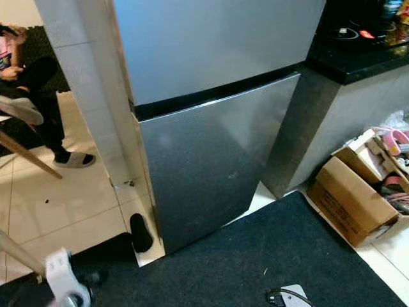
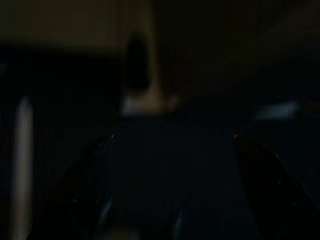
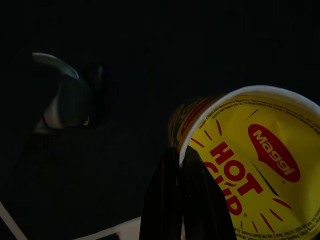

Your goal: Restocking fridge

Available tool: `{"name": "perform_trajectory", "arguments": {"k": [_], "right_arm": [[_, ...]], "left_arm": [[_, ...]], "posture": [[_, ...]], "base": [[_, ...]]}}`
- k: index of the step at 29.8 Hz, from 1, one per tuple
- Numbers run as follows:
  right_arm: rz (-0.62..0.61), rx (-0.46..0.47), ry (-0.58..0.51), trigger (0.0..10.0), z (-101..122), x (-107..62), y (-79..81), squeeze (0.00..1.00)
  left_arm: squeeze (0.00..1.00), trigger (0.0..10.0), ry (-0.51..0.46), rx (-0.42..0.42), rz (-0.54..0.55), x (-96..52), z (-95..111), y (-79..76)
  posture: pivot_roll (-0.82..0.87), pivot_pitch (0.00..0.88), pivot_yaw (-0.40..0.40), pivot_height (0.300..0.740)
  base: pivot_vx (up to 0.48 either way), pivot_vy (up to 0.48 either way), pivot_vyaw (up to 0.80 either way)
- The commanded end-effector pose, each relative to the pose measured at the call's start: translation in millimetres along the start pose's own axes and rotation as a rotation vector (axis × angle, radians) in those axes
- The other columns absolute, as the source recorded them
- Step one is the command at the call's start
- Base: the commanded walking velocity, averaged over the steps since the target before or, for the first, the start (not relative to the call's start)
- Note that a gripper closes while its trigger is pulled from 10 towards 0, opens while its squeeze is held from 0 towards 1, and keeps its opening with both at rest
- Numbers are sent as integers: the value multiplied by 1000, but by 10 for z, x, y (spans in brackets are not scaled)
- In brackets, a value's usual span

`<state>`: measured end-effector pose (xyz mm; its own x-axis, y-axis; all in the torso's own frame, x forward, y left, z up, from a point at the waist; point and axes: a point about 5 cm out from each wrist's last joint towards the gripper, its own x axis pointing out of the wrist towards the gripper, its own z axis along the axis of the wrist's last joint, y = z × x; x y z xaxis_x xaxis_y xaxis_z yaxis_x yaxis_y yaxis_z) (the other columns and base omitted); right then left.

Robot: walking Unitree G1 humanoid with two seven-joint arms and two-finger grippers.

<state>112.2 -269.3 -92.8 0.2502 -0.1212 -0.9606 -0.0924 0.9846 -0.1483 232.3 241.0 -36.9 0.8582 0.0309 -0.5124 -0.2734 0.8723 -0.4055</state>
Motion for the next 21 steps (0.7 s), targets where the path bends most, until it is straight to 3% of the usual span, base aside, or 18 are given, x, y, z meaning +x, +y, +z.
{"name": "perform_trajectory", "arguments": {"k": [1,2,3,4,7,9,10,13,14,19,21], "right_arm": [[-6,3,-12,10000,-15,-1,-6,0],[-6,3,-12,10000,-15,-1,-6,0],[-6,-1,-14,10000,-29,-1,-4,0],[-6,-1,-14,10000,-29,-1,-4,0],[-10,-6,-13,10000,-50,-2,-7,0],[-12,-8,-13,10000,-67,-3,-11,0],[-12,-8,-13,10000,-67,-3,-11,0],[-17,-13,-12,10000,-101,-7,-27,0],[-18,-13,-11,10000,-115,-9,-31,0],[-21,-13,-5,10000,-173,-16,-51,0],[-25,-11,4,10000,-244,-25,-74,0]], "left_arm": [[1000,10000,-147,11,-84,101,419,-99],[1000,10000,-147,11,-84,101,419,-99],[1000,10000,-249,14,-193,176,768,-264],[1000,10000,-249,14,-193,176,768,-264],[1000,10000,-369,43,-382,223,1232,-547],[1000,10000,-407,74,-482,225,1448,-702],[1000,10000,-407,74,-482,225,1448,-702],[1000,10000,-399,165,-713,201,1747,-1032],[0,10000,-385,185,-780,184,1786,-1101],[0,10000,-331,274,-930,150,1839,-1282],[0,10000,-297,405,-939,158,1852,-1376]], "posture": [[-46,12,9,740],[-46,12,9,740],[-47,25,13,740],[-47,25,13,740],[-51,53,20,740],[-56,77,25,740],[-56,77,25,740],[-67,103,33,740],[-76,120,36,740],[-87,141,41,740],[-99,175,47,740]], "base": [[0,0,0],[0,0,0],[0,0,0],[0,0,0],[0,0,0],[0,0,0],[0,0,0],[0,0,0],[0,0,0],[0,0,0],[0,0,0]]}}
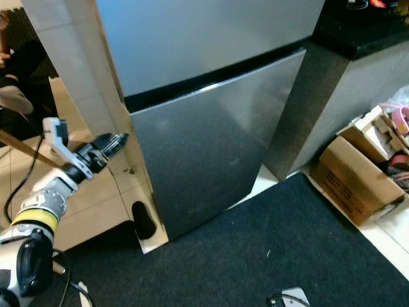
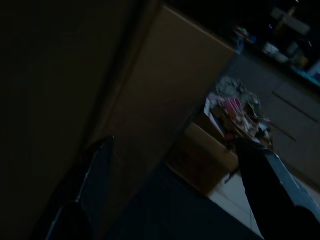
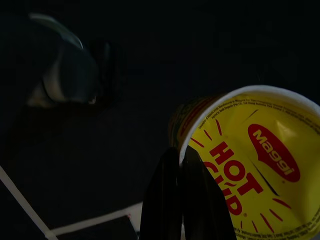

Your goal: Restocking fridge

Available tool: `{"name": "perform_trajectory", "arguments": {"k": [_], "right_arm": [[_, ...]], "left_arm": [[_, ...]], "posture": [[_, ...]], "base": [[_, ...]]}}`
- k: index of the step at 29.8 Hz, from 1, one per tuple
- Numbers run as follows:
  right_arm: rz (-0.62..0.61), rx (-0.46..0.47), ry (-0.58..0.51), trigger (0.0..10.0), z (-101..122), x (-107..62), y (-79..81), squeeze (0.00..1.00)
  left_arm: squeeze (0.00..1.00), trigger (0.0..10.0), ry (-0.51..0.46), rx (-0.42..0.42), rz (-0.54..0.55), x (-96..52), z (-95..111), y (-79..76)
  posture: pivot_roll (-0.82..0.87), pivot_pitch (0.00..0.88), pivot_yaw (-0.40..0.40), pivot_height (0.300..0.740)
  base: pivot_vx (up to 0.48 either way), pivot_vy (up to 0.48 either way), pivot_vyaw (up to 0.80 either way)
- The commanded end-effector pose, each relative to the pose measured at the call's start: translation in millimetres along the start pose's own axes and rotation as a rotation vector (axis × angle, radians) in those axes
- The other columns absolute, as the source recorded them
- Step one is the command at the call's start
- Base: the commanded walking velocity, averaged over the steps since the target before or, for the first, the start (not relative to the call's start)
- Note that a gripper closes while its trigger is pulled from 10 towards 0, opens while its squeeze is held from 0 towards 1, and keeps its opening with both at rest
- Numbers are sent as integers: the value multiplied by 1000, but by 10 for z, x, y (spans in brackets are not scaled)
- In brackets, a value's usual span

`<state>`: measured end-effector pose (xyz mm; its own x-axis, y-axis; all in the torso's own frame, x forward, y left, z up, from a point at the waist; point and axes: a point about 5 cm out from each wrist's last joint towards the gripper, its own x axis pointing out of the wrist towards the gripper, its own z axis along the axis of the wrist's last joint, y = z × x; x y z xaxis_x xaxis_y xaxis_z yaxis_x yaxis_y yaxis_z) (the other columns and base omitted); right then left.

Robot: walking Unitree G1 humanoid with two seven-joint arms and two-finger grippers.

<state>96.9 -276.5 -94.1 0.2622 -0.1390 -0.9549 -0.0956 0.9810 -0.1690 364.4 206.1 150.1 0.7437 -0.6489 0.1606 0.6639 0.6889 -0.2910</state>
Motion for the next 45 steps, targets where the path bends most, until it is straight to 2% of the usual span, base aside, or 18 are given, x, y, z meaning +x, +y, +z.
{"name": "perform_trajectory", "arguments": {"k": [1,9,13,18,22,23,25,27,28,29,30,31,34,36,38,40,44,45], "right_arm": [[-7,0,17,10000,-111,-13,-25,0],[-15,6,18,10000,-169,-28,-69,0],[-23,0,14,10000,-202,-47,-130,0],[-31,-6,8,10000,-206,-61,-180,0],[-34,-4,-14,10000,-153,-59,-189,0],[-33,-4,-28,10000,-111,-55,-185,0],[-33,-5,-32,10000,-99,-54,-184,0],[-33,-5,-37,10000,-86,-53,-184,0],[-33,-4,-40,10000,-73,-52,-182,0],[-33,-4,-40,10000,-73,-52,-182,0],[-33,0,-45,10000,-58,-50,-177,0],[-32,3,-50,10000,-38,-45,-164,0],[-31,5,-54,10000,-22,-41,-153,0],[-27,10,-64,10000,16,-34,-129,0],[-26,13,-68,10000,32,-32,-124,0],[-26,13,-68,10000,32,-32,-124,0],[-24,17,-80,10000,97,-25,-107,0],[-24,17,-80,10000,97,-25,-107,0]], "left_arm": [[0,10000,81,88,-14,-22,36,24],[0,10000,73,175,-7,131,195,-10],[0,10000,16,267,14,322,415,-76],[0,10000,8,326,40,472,506,-139],[0,10000,-38,341,10,600,615,-232],[0,10000,-40,331,-84,696,614,-346],[0,10000,-39,327,-116,724,607,-383],[0,10000,-15,328,-193,758,557,-454],[0,10000,46,340,-319,774,434,-553],[0,10000,46,340,-319,774,434,-553],[0,10000,109,326,-451,767,287,-651],[0,10000,176,289,-590,734,114,-754],[0,10000,221,250,-689,696,-21,-833],[0,10000,300,161,-853,576,-353,-1014],[0,10000,332,122,-910,509,-513,-1107],[0,10000,332,122,-910,509,-513,-1107],[0,10000,384,-8,-986,298,-971,-1369],[0,10000,384,-8,-986,298,-971,-1369]], "posture": [[-107,185,52,740],[-127,222,53,740],[-140,255,50,740],[-156,280,48,740],[-165,286,47,740],[-167,285,48,740],[-167,285,48,740],[-163,283,52,740],[-161,278,54,740],[-161,278,54,740],[-159,275,54,740],[-154,265,57,740],[-154,262,57,740],[-148,249,61,740],[-148,245,62,740],[-148,245,62,740],[-146,218,68,740],[-146,218,68,740]], "base": [[0,0,0],[0,0,0],[0,0,0],[0,0,0],[0,0,0],[0,0,0],[0,0,0],[0,0,0],[0,0,0],[0,0,0],[0,0,0],[0,0,0],[0,0,0],[0,0,0],[0,0,0],[0,0,0],[0,0,0],[0,0,0]]}}
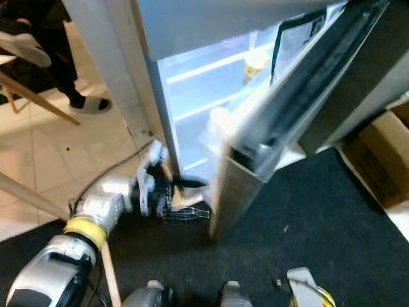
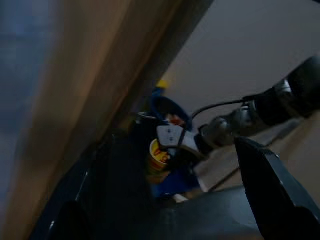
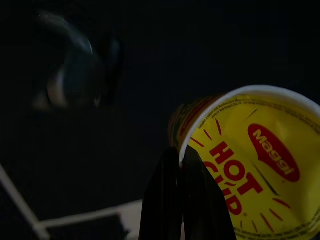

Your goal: Restocking fridge

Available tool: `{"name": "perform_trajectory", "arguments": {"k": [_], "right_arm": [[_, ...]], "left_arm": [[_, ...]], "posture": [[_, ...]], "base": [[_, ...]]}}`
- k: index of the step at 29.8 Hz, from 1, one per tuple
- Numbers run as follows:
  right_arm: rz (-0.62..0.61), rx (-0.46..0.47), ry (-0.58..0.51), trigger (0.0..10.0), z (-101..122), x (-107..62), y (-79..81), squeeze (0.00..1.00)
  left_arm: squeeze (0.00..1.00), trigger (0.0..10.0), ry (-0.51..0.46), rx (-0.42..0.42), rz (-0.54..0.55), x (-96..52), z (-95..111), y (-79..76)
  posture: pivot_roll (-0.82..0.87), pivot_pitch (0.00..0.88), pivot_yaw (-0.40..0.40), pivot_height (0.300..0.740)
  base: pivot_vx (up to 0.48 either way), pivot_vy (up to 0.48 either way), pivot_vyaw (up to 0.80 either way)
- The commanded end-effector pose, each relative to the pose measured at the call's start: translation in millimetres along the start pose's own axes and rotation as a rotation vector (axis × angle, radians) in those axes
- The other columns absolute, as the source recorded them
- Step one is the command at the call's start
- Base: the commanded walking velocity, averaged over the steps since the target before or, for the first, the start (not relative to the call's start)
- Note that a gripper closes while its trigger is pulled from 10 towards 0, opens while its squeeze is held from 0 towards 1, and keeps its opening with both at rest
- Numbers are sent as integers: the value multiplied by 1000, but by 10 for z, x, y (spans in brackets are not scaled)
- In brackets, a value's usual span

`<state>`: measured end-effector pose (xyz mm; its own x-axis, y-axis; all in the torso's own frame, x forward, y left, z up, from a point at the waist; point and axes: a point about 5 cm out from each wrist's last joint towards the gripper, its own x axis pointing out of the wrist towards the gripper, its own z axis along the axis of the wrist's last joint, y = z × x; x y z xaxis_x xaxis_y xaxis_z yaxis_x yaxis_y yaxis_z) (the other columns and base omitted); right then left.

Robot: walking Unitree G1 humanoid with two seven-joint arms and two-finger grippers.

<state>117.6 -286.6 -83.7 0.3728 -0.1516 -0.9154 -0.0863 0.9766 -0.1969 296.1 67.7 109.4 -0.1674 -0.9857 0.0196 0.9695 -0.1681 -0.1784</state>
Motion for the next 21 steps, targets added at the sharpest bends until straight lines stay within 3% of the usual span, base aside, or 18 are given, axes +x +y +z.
{"name": "perform_trajectory", "arguments": {"k": [1,2,3,6,8,9,11,12,13,16,18,20,21], "right_arm": [[5,17,34,10000,-113,-7,29,0],[8,19,31,10000,-96,-1,45,0],[18,20,31,10000,-91,6,80,0],[26,21,32,10000,-89,10,105,0],[48,27,27,10000,-72,20,158,0],[48,27,27,10000,-72,20,158,0],[57,35,17,10000,-40,27,178,0],[57,35,17,10000,-40,27,178,0],[61,39,6,10000,-10,31,186,0],[65,43,-2,10000,10,34,191,0],[74,36,-31,10000,101,44,209,0],[80,18,-46,10000,160,51,227,0],[80,18,-46,10000,160,51,227,0]], "left_arm": [[0,10000,6,-23,-33,78,-75,-55],[0,10000,4,-58,-15,100,-219,-104],[0,10000,-1,-115,78,20,-408,-106],[0,10000,-2,-154,141,-42,-527,-120],[0,10000,26,-283,388,-395,-912,-229],[0,10000,26,-283,388,-395,-912,-229],[0,10000,77,-405,639,-733,-1256,-425],[0,10000,77,-405,639,-733,-1256,-425],[0,10000,116,-469,781,-890,-1430,-552],[0,10000,148,-511,877,-994,-1542,-647],[0,10000,241,-640,1125,-1219,-1852,-963],[0,10000,297,-745,1274,-1314,-2050,-1214],[0,10000,297,-745,1274,-1314,-2050,-1214]], "posture": [[-146,218,68,740],[-141,208,68,740],[-131,195,66,740],[-131,195,66,740],[-115,175,65,740],[-115,175,65,740],[-105,161,63,740],[-105,161,63,740],[-102,149,61,740],[-102,149,61,740],[-95,129,55,740],[-89,116,47,740],[-89,116,47,740]], "base": [[0,0,0],[0,0,0],[0,0,0],[0,0,0],[0,0,0],[0,0,0],[0,0,0],[0,0,0],[0,0,0],[0,0,0],[0,0,0],[0,0,0],[0,0,0]]}}
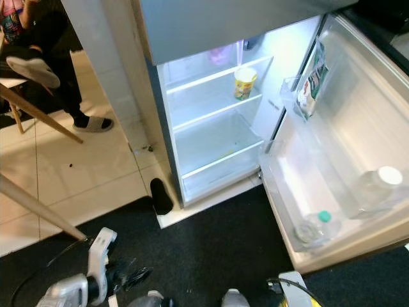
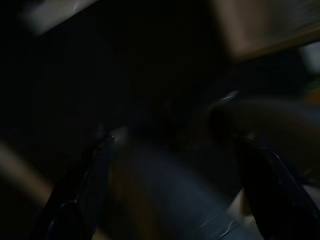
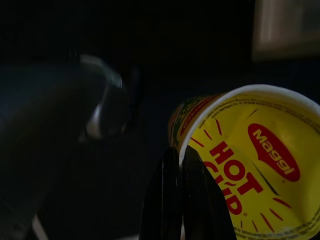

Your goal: Restocking fridge

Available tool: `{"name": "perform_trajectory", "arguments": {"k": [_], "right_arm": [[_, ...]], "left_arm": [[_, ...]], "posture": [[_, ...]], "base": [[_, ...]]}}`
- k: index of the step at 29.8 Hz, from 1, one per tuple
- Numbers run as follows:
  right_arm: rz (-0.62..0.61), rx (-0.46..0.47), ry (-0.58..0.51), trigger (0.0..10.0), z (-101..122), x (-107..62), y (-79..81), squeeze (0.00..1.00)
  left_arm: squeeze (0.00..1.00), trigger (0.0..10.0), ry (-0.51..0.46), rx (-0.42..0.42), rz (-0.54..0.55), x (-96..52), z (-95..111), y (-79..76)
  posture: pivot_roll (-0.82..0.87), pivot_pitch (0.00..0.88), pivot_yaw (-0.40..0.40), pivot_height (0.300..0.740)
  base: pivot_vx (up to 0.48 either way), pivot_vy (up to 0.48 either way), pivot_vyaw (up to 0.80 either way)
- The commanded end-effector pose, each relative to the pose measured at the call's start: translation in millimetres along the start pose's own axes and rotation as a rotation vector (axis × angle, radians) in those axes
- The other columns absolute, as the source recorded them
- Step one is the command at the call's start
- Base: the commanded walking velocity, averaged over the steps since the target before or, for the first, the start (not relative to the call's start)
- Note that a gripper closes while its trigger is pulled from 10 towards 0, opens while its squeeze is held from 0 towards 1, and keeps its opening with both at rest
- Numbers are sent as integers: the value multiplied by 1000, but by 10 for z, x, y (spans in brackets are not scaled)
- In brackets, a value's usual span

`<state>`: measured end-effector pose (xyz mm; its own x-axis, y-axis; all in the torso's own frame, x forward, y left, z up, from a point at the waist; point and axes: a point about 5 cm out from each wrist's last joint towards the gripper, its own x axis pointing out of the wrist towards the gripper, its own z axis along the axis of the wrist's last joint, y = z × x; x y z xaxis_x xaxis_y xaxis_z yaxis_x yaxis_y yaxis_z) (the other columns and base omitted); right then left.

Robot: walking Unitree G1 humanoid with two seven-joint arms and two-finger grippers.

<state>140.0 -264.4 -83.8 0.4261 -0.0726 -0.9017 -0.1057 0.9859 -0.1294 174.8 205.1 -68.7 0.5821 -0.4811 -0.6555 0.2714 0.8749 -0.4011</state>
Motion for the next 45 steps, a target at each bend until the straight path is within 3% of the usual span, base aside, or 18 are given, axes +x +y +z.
{"name": "perform_trajectory", "arguments": {"k": [1,3,6,12,28,45], "right_arm": [[11,0,17,10000,-64,1,39,0],[13,-5,15,10000,-54,3,44,0],[28,-39,21,10000,-35,20,108,0],[51,-71,28,10000,-30,30,163,0],[71,-139,66,10000,-117,29,220,0],[41,-158,45,10000,15,47,193,0]], "left_arm": [[0,10000,52,-72,133,-142,-204,139],[0,10000,63,-89,165,-161,-260,150],[0,10000,53,-237,305,-210,-467,157],[0,10000,-17,-351,383,-150,-488,103],[0,10000,-45,-391,510,-174,-457,176],[0,10000,-34,-418,470,-68,-476,50]], "posture": [[-86,109,43,740],[-86,109,43,740],[-76,79,28,740],[-67,34,12,740],[-51,0,-6,740],[-44,0,-11,740]], "base": [[0,0,0],[0,0,0],[0,0,0],[0,0,0],[0,0,573],[0,0,769]]}}
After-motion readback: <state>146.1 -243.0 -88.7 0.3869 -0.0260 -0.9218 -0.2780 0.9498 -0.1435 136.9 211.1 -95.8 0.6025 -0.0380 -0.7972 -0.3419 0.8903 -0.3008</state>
